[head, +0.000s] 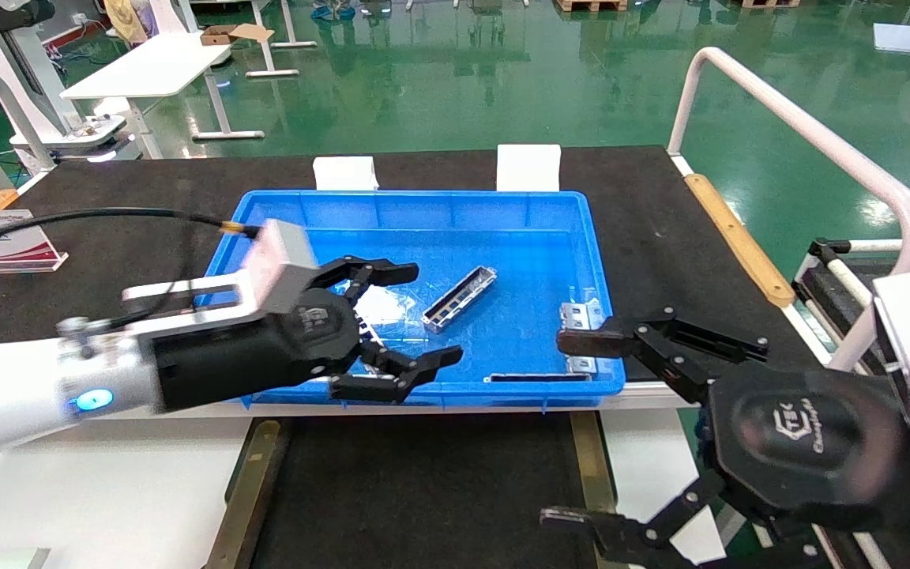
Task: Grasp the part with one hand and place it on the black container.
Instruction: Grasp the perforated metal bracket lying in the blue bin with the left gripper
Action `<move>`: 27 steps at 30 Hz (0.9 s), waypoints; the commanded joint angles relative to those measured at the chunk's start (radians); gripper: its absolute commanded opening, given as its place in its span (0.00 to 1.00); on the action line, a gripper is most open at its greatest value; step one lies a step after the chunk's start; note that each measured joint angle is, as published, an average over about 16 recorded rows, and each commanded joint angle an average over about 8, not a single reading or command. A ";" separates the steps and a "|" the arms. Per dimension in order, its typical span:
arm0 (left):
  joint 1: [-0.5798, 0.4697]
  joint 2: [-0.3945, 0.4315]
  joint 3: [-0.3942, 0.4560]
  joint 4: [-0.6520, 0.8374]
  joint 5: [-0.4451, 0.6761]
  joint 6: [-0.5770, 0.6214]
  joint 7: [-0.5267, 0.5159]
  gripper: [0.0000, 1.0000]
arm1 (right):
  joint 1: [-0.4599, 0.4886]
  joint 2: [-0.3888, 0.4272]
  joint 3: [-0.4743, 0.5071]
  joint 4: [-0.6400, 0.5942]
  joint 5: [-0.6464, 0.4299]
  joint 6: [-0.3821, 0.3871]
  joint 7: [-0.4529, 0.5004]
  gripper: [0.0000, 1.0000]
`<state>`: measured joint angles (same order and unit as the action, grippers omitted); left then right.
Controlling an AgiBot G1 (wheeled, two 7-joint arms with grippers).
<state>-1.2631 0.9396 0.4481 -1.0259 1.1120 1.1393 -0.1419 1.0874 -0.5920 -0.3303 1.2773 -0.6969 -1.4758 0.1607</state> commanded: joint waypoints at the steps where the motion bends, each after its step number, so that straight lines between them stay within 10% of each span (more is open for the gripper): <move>1: -0.031 0.042 0.025 0.053 0.053 -0.031 0.015 1.00 | 0.000 0.000 0.000 0.000 0.000 0.000 0.000 1.00; 18: -0.225 0.405 0.096 0.637 0.199 -0.326 0.200 0.99 | 0.000 0.000 0.000 0.000 0.000 0.000 0.000 0.99; 27: -0.222 0.431 0.173 0.687 0.135 -0.432 0.197 0.00 | 0.000 0.000 -0.001 0.000 0.000 0.000 0.000 0.02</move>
<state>-1.4843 1.3696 0.6274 -0.3454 1.2503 0.7108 0.0510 1.0876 -0.5917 -0.3310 1.2773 -0.6964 -1.4756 0.1603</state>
